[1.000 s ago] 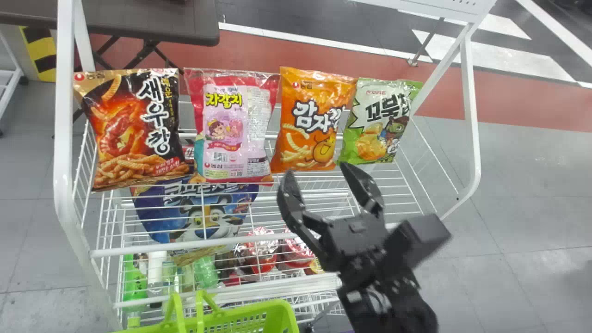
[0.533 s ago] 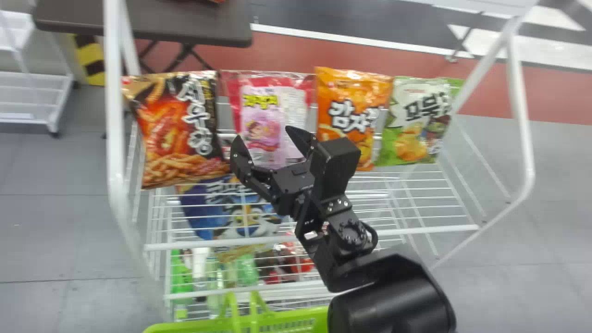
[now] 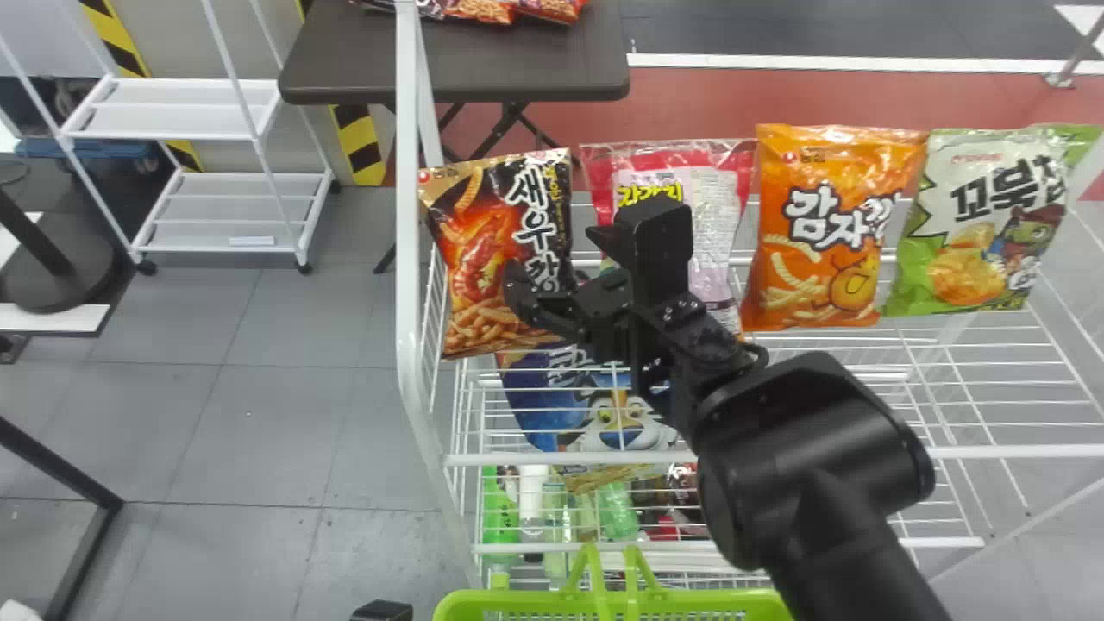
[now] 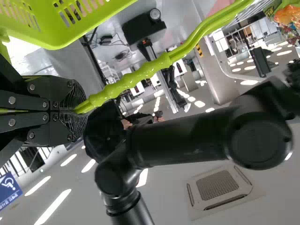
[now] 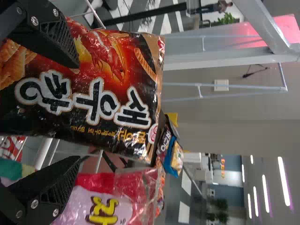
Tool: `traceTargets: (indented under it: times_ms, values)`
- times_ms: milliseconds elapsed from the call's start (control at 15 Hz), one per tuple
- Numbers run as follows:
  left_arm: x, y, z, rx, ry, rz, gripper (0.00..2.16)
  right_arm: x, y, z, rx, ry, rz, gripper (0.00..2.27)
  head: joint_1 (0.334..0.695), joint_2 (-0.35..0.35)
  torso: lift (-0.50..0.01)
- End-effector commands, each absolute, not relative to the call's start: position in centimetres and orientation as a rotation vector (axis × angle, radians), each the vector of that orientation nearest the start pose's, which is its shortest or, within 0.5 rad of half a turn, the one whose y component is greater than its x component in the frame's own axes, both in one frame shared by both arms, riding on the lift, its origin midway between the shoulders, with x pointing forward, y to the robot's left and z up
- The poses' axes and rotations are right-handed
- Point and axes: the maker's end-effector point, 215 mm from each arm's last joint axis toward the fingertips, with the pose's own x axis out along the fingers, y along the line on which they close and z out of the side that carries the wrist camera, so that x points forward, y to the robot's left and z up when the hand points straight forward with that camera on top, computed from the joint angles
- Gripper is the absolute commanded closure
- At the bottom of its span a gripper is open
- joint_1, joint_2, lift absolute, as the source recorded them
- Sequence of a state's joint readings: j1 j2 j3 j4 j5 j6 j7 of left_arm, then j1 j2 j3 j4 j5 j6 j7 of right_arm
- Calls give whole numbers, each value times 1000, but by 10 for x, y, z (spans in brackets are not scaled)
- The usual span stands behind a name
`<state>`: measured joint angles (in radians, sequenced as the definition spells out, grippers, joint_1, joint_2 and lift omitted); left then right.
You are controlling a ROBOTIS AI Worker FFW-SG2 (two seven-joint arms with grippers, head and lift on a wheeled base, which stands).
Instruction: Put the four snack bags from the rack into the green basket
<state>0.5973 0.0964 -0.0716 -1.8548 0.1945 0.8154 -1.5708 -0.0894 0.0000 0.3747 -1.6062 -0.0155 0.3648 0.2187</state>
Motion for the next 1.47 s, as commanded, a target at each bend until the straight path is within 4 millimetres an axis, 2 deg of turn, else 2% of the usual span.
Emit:
traceTargets:
  times_ms: [0, 67, 133, 200, 467, 533, 600, 667, 800, 933, 1000, 1133, 1200, 1267, 1400]
  values:
    - [119, 7, -437, -992, 821, -1512, 2132, 555, 43, -380, -37, 261, 649, 984, 695, 57, -6]
    - [120, 6, -438, -991, 821, -1514, 2132, 551, 46, -386, -44, 283, 662, 1882, 695, 67, -6]
    - [120, 5, -437, -991, 820, -1518, 2132, 541, 54, -384, -33, 274, 710, 2013, 695, 83, -6]
    - [120, 4, -436, -993, 819, -1521, 2132, 532, 58, -382, -25, 260, 723, 2020, 695, 93, -6]
    - [121, 2, -435, -991, 815, -1525, 2132, 496, 50, -346, 4, 186, 713, 2078, 695, 111, -6]
    - [122, 2, -435, -989, 814, -1526, 2132, 489, 30, -342, -16, 198, 689, 2078, 695, 110, -6]
    - [123, 2, -435, -988, 813, -1526, 2132, 477, 19, -340, -33, 207, 677, 2078, 695, 106, -6]
    - [123, 2, -435, -988, 813, -1526, 2132, 468, -8, -332, -45, 199, 634, 2078, 695, 94, -6]
    - [122, 3, -436, -985, 818, -1525, 2132, 445, -55, -316, -45, 186, 579, 2078, 695, 14, -6]
    - [121, 2, -436, -993, 824, -1522, 2132, 412, -107, -307, 1, 214, 547, 2074, 695, -75, -6]
    - [121, 1, -437, -996, 825, -1520, 2132, 396, -127, -307, 32, 252, 544, 2074, 695, -116, -6]
    - [124, -1, -438, -1003, 822, -1519, 2132, 349, -165, -316, 102, 387, 544, 2074, 695, -215, -6]
    - [124, -3, -438, -1010, 819, -1517, 2132, 329, -178, -327, 128, 462, 545, 2078, 695, -318, -6]
    - [124, -3, -437, -1010, 816, -1518, 2132, 308, -197, -339, 165, 547, 522, 2078, 695, -350, -6]
    - [124, -6, -436, -1013, 812, -1523, 2132, 289, -228, -330, 174, 532, 463, 2078, 695, -350, -6]
